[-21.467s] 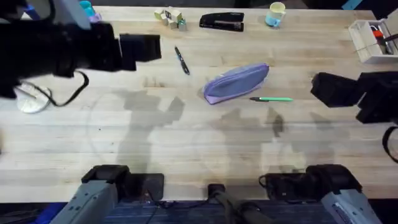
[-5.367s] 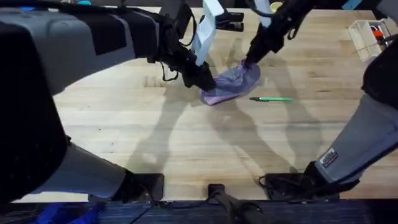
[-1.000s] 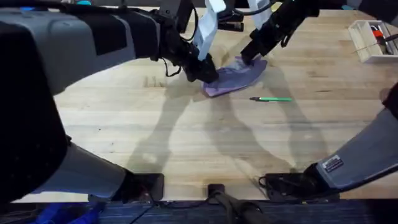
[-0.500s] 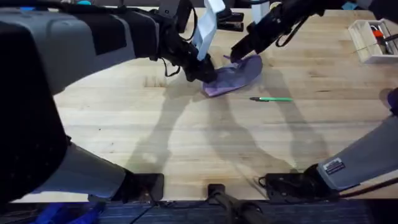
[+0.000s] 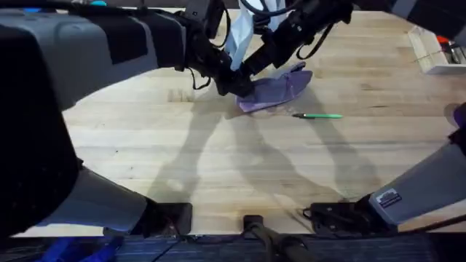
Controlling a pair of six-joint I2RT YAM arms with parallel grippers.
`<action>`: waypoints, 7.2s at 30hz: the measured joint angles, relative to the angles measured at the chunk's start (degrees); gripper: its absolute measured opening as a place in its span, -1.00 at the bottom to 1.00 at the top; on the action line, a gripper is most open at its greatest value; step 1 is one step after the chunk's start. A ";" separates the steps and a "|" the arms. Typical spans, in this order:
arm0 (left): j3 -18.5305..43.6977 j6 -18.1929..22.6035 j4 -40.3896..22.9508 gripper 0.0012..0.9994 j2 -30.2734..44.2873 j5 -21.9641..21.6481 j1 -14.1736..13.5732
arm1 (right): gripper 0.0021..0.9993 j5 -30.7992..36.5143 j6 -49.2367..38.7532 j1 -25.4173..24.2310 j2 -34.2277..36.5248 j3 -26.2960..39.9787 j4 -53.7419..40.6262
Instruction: Unzip the bag, pick up the pens from the table one at a time and place them inside, then zip the bag closed.
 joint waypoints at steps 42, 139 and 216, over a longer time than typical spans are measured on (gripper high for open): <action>0.00 0.00 6.02 -0.92 1.07 1.83 7.56 | 0.99 37.89 59.43 6.68 -19.31 -0.04 -11.40; 0.00 0.00 3.95 -0.92 1.07 2.24 7.67 | -0.94 36.89 51.49 10.69 -20.61 -23.74 22.64; 0.62 0.37 -3.15 0.99 -10.87 1.98 12.20 | 0.99 21.87 13.53 2.27 -33.51 -10.01 1.16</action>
